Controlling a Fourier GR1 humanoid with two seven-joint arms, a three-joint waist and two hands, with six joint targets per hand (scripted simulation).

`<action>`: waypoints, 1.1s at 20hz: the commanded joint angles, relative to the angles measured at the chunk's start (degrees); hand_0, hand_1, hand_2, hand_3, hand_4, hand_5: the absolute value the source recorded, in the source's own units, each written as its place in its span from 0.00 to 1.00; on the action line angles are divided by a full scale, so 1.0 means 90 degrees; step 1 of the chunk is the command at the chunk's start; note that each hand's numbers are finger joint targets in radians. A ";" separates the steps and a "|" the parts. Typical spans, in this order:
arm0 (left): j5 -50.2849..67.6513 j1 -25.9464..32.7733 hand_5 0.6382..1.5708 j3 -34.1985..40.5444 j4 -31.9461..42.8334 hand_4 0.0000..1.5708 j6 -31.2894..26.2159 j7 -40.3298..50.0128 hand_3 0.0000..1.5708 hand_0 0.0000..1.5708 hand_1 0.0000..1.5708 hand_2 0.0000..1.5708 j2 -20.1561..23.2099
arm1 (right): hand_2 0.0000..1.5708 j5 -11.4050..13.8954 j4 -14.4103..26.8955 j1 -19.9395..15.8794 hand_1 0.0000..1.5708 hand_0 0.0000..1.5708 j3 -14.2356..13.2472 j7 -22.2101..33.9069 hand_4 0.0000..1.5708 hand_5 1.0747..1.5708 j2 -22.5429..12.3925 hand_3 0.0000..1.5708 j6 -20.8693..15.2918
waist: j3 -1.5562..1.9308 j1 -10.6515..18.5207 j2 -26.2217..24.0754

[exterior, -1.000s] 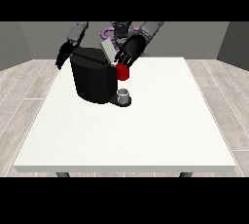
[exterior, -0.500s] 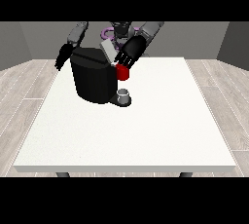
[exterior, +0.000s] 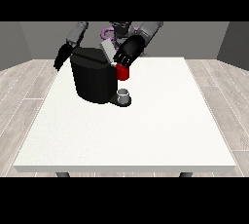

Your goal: Insert the coffee pod into the coffee machine and close the lid

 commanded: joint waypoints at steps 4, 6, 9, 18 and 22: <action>-0.0466 0.0302 1.00 -0.0382 0.0007 0.00 0.0444 -0.0314 0.70 0.77 0.77 0.78 -0.0040 | 0.00 -0.0040 -0.0150 -0.0050 0.00 0.00 0.0025 0.0253 0.00 1.00 0.0070 0.00 -0.0003 | 0.0004 -0.0024 0.0056; -0.0552 0.0137 1.00 -0.0358 0.0135 0.00 0.0383 -0.0376 0.68 0.75 0.75 0.76 0.0233 | 0.00 0.0107 -0.0345 -0.0012 0.00 0.00 0.0232 0.0332 0.00 1.00 0.0062 0.00 0.0045 | 0.0003 -0.0233 0.0041; -0.0595 0.0102 1.00 -0.0406 -0.0004 0.00 0.0332 -0.0453 0.65 0.75 0.75 0.74 0.0265 | 0.00 -0.0078 -0.0002 0.0063 0.00 0.00 -0.0053 -0.0222 0.00 1.00 0.0061 0.00 -0.0015 | 0.0007 0.0046 0.0192; -0.0365 0.0089 1.00 0.0070 0.0264 0.00 0.0832 -0.0619 0.61 0.77 0.77 0.75 0.0267 | 0.00 0.0137 -0.0510 0.0218 0.00 0.00 0.0358 0.0268 0.00 1.00 0.0193 0.00 0.0022 | 0.0001 -0.0397 0.0202; -0.0392 -0.0091 1.00 0.0126 0.0187 0.00 0.0824 -0.0950 0.62 0.79 0.79 0.77 0.0613 | 0.00 0.0089 -0.0452 0.0094 0.00 0.00 0.0245 0.0042 0.04 1.00 0.0149 0.00 0.0001 | 0.0003 -0.0335 0.0515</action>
